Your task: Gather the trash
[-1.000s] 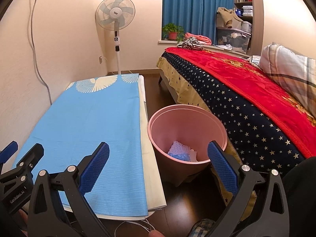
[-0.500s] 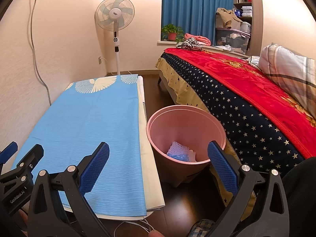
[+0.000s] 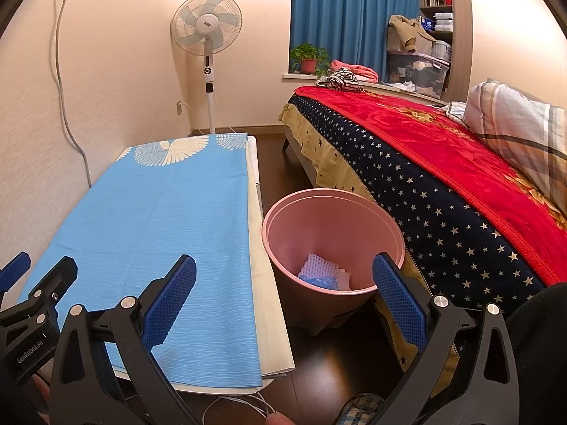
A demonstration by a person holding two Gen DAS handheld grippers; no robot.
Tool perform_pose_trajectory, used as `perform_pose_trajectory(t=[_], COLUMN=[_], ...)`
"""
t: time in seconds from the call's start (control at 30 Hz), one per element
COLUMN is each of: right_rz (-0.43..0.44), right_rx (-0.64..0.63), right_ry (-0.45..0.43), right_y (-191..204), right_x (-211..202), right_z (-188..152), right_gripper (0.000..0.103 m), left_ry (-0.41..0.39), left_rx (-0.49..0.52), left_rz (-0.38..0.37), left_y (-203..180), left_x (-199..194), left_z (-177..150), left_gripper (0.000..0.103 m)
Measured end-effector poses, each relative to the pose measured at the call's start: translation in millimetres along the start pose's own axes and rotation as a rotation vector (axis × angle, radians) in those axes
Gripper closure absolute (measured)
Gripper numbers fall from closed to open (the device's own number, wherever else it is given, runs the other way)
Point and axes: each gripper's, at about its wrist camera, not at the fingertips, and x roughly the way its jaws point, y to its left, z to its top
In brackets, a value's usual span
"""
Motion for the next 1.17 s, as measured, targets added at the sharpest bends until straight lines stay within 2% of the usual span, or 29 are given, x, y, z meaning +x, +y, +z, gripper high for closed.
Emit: perform_pose_trajectory(t=[1.17], right_rz=[-0.003], right_rx=[-0.008], right_ry=[0.008], right_y=[2.5], right_x=[1.5], right_z=[-1.5], right_gripper=[0.005], left_ry=[-0.003], left_rx=[0.002], left_rz=[0.006], left_y=[-3.8], left_x=[1.1], left_z=[-1.2], left_gripper=[0.008])
